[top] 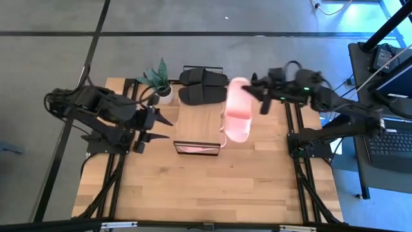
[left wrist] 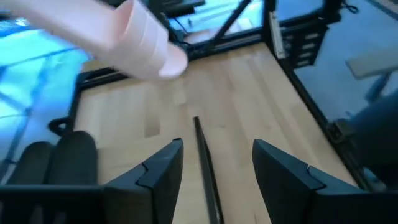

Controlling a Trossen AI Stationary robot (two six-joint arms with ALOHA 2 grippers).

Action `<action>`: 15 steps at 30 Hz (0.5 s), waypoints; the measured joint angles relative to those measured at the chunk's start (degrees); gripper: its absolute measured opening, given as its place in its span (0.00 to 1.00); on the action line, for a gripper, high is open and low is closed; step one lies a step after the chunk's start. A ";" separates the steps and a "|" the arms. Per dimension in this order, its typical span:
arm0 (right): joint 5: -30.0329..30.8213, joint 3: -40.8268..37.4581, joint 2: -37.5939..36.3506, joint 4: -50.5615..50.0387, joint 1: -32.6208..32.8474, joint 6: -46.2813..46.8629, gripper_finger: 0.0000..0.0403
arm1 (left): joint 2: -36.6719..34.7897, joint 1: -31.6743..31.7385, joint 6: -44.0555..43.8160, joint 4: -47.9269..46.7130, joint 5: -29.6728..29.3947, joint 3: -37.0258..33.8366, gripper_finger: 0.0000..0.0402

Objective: Pick and place slides into the shelf
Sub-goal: Put the pink slide under the shelf

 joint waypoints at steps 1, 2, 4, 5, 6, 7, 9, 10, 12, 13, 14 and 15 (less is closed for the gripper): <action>1.01 -1.55 -2.23 0.32 -0.40 0.78 0.18 | -1.89 0.02 -0.03 1.70 -0.93 -2.91 0.46; 2.25 -3.11 -4.31 0.42 -0.78 1.15 0.18 | -3.73 0.05 -0.05 3.07 -2.12 -5.73 0.46; 5.94 -6.89 -8.34 1.65 -1.50 2.24 0.18 | -7.07 0.08 -0.01 6.27 -5.08 -11.14 0.46; 8.54 -8.97 -10.08 2.72 -1.83 2.75 0.18 | -8.69 0.08 0.01 7.82 -6.68 -13.69 0.46; 10.77 -11.14 -11.70 4.13 -2.13 3.27 0.18 | -10.19 0.08 0.01 9.22 -8.22 -16.07 0.46; 12.88 -13.63 -13.17 6.02 -2.49 3.89 0.18 | -11.63 0.08 0.01 10.56 -9.40 -18.23 0.46; 16.40 -18.28 -15.54 9.68 -3.55 4.63 0.18 | -14.32 0.10 -0.01 13.05 -10.52 -22.26 0.46; 17.48 -20.55 -16.53 11.45 -4.29 5.36 0.18 | -15.54 0.10 -0.01 14.03 -10.63 -24.31 0.46; 17.99 -24.69 -17.89 15.14 -6.14 6.05 0.18 | -17.64 0.08 0.01 15.86 -10.64 -28.12 0.46; 18.05 -26.50 -18.44 16.66 -7.18 6.91 0.18 | -18.60 0.08 0.03 16.55 -10.62 -29.94 0.46; 18.05 -28.28 -18.81 18.17 -8.21 7.31 0.18 | -19.66 0.08 0.23 17.32 -10.64 -31.94 0.46; 18.02 -29.77 -19.07 19.39 -9.33 8.11 0.18 | -20.63 0.08 0.74 18.21 -10.63 -33.93 0.46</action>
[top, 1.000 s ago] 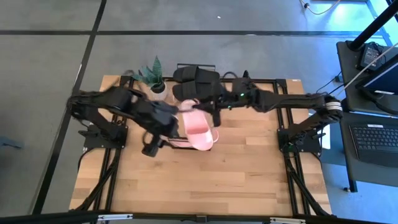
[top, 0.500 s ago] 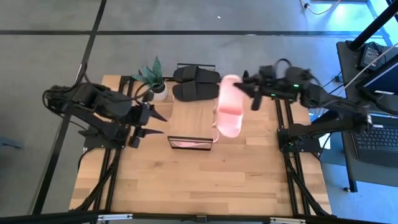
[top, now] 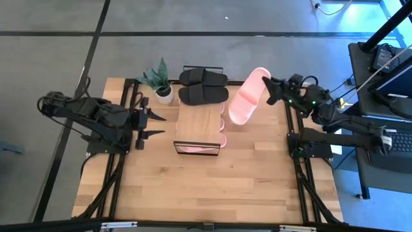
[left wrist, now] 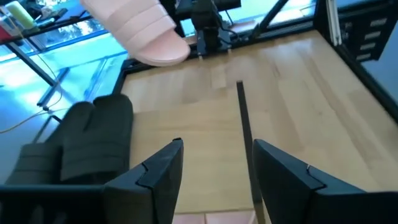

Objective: Pick and place slides into the shelf
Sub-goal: Put the pink slide under the shelf

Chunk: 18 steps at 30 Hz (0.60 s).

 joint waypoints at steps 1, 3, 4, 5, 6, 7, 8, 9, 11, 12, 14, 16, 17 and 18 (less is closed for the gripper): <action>0.02 -1.42 -0.16 1.03 -1.19 0.65 0.18 | -1.06 0.00 0.39 1.32 0.11 -2.14 0.46; -0.04 -4.20 -0.30 2.57 -3.54 2.22 0.18 | -3.47 0.00 0.80 4.49 0.97 -6.69 0.46; -0.04 -5.51 -0.30 3.64 -4.62 3.10 0.18 | -4.94 0.00 0.80 6.37 1.89 -9.00 0.46; -0.04 -6.80 -0.28 4.79 -5.76 3.83 0.18 | -6.64 0.00 0.80 8.41 2.73 -11.33 0.46; -0.09 -8.08 -0.26 5.96 -6.85 4.78 0.18 | -8.28 0.00 0.80 10.20 3.56 -13.47 0.46; -0.20 -9.41 -0.26 7.63 -7.93 5.42 0.18 | -9.98 0.00 0.80 12.14 3.85 -15.54 0.46; -0.20 -10.81 -0.26 9.38 -9.01 6.38 0.18 | -11.56 0.00 0.77 13.45 3.88 -17.43 0.46; -0.21 -12.13 -0.26 10.94 -9.95 7.06 0.18 | -13.22 0.00 0.60 14.89 3.90 -19.24 0.46; -0.20 -14.71 -0.26 14.28 -11.79 8.84 0.18 | -16.05 0.00 0.35 17.99 3.88 -22.29 0.46; -0.19 -15.96 -0.26 15.61 -12.68 9.59 0.18 | -17.28 0.00 0.34 19.45 3.89 -23.65 0.46; -0.11 -18.40 -0.26 17.89 -14.32 11.31 0.18 | -19.25 0.00 0.33 21.49 3.41 -25.90 0.46; 1.03 -20.95 -0.26 19.90 -15.75 13.18 0.18 | -20.68 0.00 0.65 23.06 1.64 -27.52 0.46; 1.96 -22.14 -0.26 21.04 -16.36 13.96 0.18 | -21.38 0.00 0.78 22.94 0.35 -28.22 0.46; 3.05 -23.24 -0.26 22.14 -16.90 14.24 0.18 | -22.00 0.00 0.78 22.81 -0.90 -28.87 0.46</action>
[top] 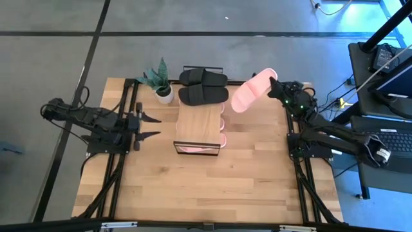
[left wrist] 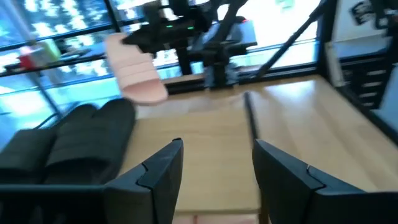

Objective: Pick and place slides into the shelf
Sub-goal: Put the pink slide under the shelf

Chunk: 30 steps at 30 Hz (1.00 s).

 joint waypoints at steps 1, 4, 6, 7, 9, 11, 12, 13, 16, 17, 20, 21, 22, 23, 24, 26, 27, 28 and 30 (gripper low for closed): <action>0.96 -0.89 0.00 0.59 -0.49 0.60 0.18 | -0.57 0.00 -0.03 0.03 -1.07 -0.66 0.46; 2.70 -2.86 0.00 0.93 -1.57 1.13 0.18 | -2.02 0.02 -0.20 0.21 -2.15 -2.64 0.46; 3.47 -3.65 0.15 0.61 -2.20 1.11 0.18 | -2.73 0.00 -0.95 0.08 -2.12 -3.95 0.46; 3.85 -3.80 0.34 0.08 -2.54 1.09 0.18 | -2.94 0.00 -1.65 0.15 -2.13 -4.56 0.46; 4.69 -3.80 1.04 -1.17 -3.18 0.75 0.18 | -3.26 0.00 -2.45 0.24 -2.12 -5.80 0.46; 5.05 -3.80 2.41 -1.28 -3.72 -0.73 0.18 | -3.39 0.00 -3.11 0.89 -2.15 -7.27 0.46; 5.15 -3.80 3.09 -1.34 -4.02 -1.53 0.18 | -3.44 0.00 -3.28 1.61 -2.19 -8.00 0.46; 5.51 -3.80 3.85 -1.36 -4.27 -1.97 0.18 | -3.43 0.00 -3.33 2.65 -2.20 -8.73 0.46; 6.45 -3.80 6.60 -1.31 -5.36 -3.35 0.18 | -3.48 0.00 -3.50 4.73 -2.23 -10.34 0.46; 6.57 -3.80 7.64 -1.33 -5.79 -3.48 0.18 | -3.46 0.00 -3.53 5.53 -2.23 -10.82 0.46; 6.59 -3.80 10.80 -1.58 -6.69 -3.41 0.18 | -3.48 0.00 -3.90 7.67 -2.21 -11.79 0.46; 6.59 -3.80 11.83 -1.51 -6.85 -3.41 0.18 | -3.48 0.00 -4.55 7.73 -2.23 -11.86 0.46; 6.60 -3.80 12.90 -1.49 -6.94 -3.57 0.18 | -3.48 0.00 -5.00 7.74 -2.23 -11.89 0.46; 6.87 -3.80 13.96 -1.51 -6.94 -3.84 0.18 | -3.46 0.00 -5.41 7.74 -2.23 -11.89 0.46; 7.77 -3.80 15.00 -1.50 -6.91 -4.30 0.18 | -3.47 0.00 -5.96 7.74 -2.22 -11.89 0.46; 10.13 -3.80 16.82 -1.31 -6.93 -4.73 0.18 | -3.46 0.00 -6.48 7.74 -2.23 -11.89 0.46; 11.14 -3.80 17.63 -1.26 -6.94 -4.73 0.18 | -3.46 0.00 -6.56 7.74 -2.23 -11.89 0.46; 11.80 -3.80 18.40 -1.20 -6.94 -4.73 0.18 | -3.46 0.00 -6.59 7.74 -2.22 -11.89 0.46; 12.59 -3.80 19.75 -1.16 -6.94 -4.71 0.18 | -3.46 0.00 -6.65 7.74 -2.23 -11.89 0.46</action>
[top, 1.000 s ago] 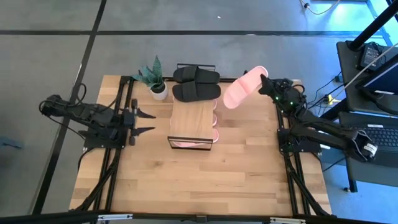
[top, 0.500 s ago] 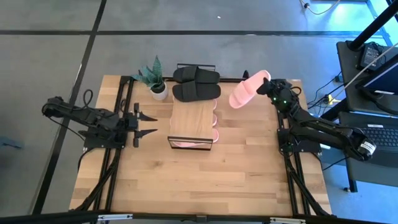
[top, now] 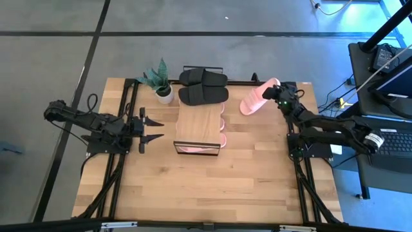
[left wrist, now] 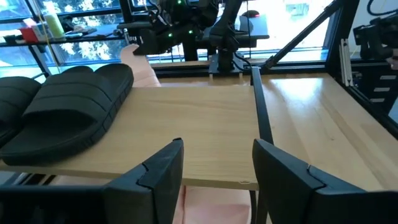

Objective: Pick and place slides into the shelf
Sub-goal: Put the pink slide under the shelf

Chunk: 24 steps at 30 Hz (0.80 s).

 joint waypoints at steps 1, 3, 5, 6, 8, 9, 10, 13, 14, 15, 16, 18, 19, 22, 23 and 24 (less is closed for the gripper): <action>0.11 0.00 0.61 0.05 -0.02 0.30 0.17 | 0.00 0.00 -0.01 0.00 0.02 0.00 0.46; 0.38 0.00 1.64 0.01 -0.07 1.21 0.20 | 0.00 0.00 0.07 0.00 0.01 0.00 0.46; 0.07 0.03 2.48 -0.28 -0.04 1.38 0.24 | 0.00 0.00 0.16 0.00 0.00 0.00 0.46; -0.13 0.04 2.72 -1.10 -0.02 1.40 0.26 | 0.00 0.00 0.16 -0.02 0.00 0.00 0.46; -0.68 0.04 2.89 -2.87 -0.07 1.37 0.30 | 0.00 0.00 0.16 -0.02 0.00 0.00 0.46; -1.68 0.04 2.87 -3.76 -0.06 1.38 0.32 | 0.00 0.00 0.16 -0.02 0.00 0.00 0.46; -3.02 0.04 2.89 -4.59 0.02 1.32 0.33 | 0.02 -0.02 0.12 -0.02 0.00 0.00 0.46; -6.14 0.04 2.91 -6.41 0.01 0.34 0.35 | 0.02 -0.01 0.14 -0.05 0.00 0.00 0.46; -7.16 0.04 2.91 -6.89 -0.06 -0.26 0.36 | 0.02 -0.02 0.14 -0.07 0.00 0.00 0.46; -8.45 0.04 2.91 -7.37 -0.05 -0.74 0.36 | 0.04 -0.02 0.14 -0.07 0.00 0.00 0.46; -10.14 0.04 2.91 -7.72 -0.01 -1.55 0.36 | 0.02 -0.02 0.12 -0.07 0.00 0.00 0.46; -12.56 0.04 2.89 -8.96 0.02 -2.85 0.37 | 0.02 -0.02 0.09 -0.12 0.00 0.00 0.46; -13.54 0.04 2.89 -9.90 0.02 -3.35 0.37 | 0.02 -0.02 0.07 -0.21 0.00 0.00 0.46; -15.72 0.04 2.87 -13.17 0.00 -3.64 0.37 | 0.02 -0.02 0.05 -0.27 0.00 0.00 0.46; -16.45 0.06 2.87 -14.58 0.00 -3.64 0.37 | 0.02 0.00 0.05 -0.31 0.00 0.00 0.46; -16.72 0.07 2.87 -15.98 0.01 -3.53 0.38 | 0.02 -0.02 0.05 -0.33 0.00 0.00 0.46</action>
